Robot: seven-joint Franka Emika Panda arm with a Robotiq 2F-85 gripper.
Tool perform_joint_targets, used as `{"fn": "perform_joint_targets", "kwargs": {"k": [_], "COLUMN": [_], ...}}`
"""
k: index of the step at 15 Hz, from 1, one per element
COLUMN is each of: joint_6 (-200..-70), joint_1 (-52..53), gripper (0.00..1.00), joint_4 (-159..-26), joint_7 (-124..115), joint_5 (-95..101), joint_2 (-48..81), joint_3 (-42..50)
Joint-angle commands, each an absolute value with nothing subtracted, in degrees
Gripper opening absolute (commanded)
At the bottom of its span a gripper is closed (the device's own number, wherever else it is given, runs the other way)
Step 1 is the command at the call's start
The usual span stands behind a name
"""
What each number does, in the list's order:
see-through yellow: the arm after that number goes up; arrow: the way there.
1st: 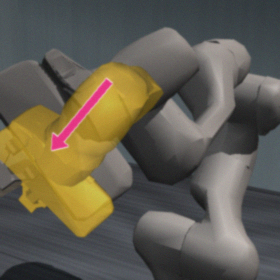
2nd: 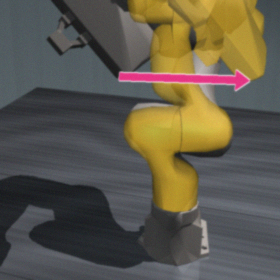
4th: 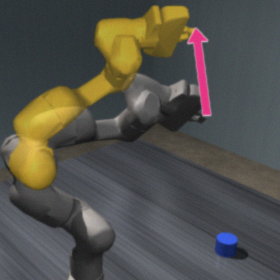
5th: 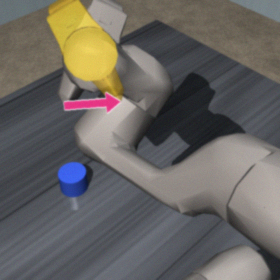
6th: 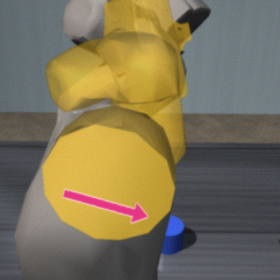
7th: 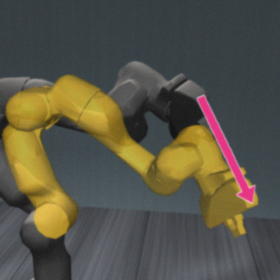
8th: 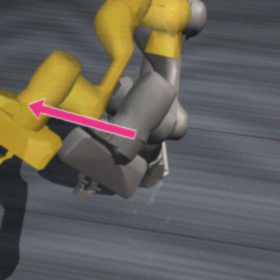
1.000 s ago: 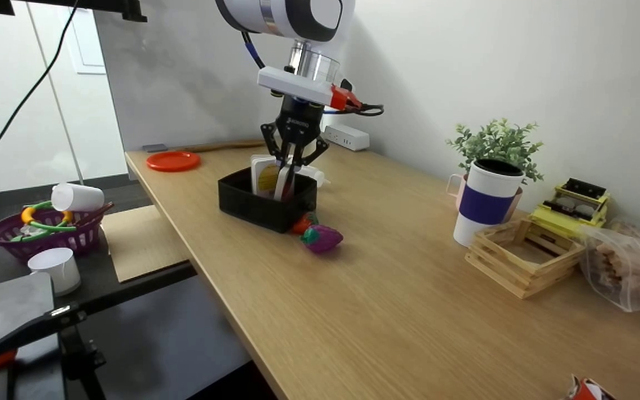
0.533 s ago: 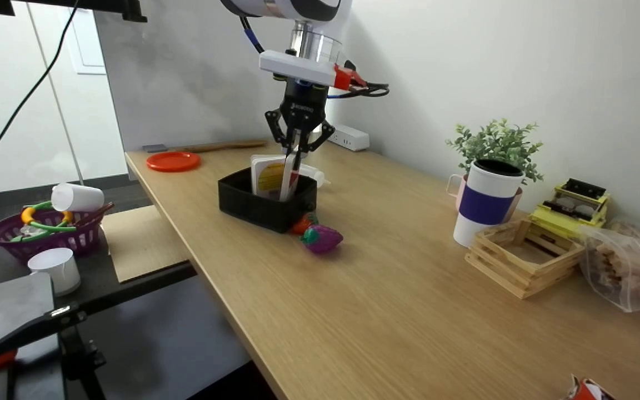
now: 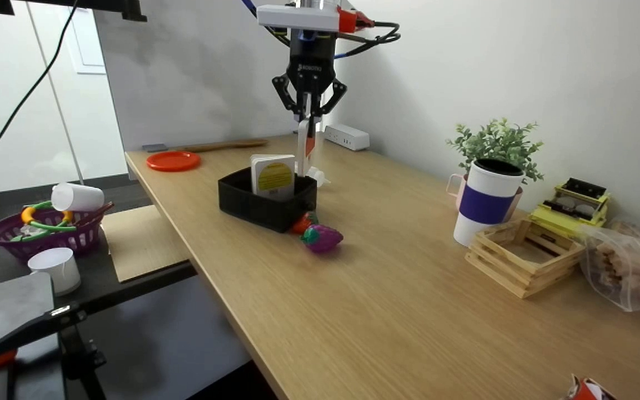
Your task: Remove the book on the right from the box, remove the book on the left from the box
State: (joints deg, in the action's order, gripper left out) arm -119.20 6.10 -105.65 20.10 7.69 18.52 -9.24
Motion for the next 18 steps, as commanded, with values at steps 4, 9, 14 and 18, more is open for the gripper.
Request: {"fn": "perform_joint_targets", "kwargs": {"k": [4, 9, 14, 18], "joint_6": [-120.7, -122.86, -125.54, -126.19], "joint_1": [5.25, 3.74, 2.05, 1.29], "gripper": [0.04, 0.04, 0.04, 0.04], "joint_4": [-107.17, -106.69, -104.25, -101.89], "joint_7": [19.13, 19.13, 20.29, 20.55], "joint_5": [8.7, 7.92, 6.48, 5.57], "joint_2": [16.73, 18.89, 24.24, 28.86], "joint_3": [-7.01, -5.24, -4.81, -5.15]}}
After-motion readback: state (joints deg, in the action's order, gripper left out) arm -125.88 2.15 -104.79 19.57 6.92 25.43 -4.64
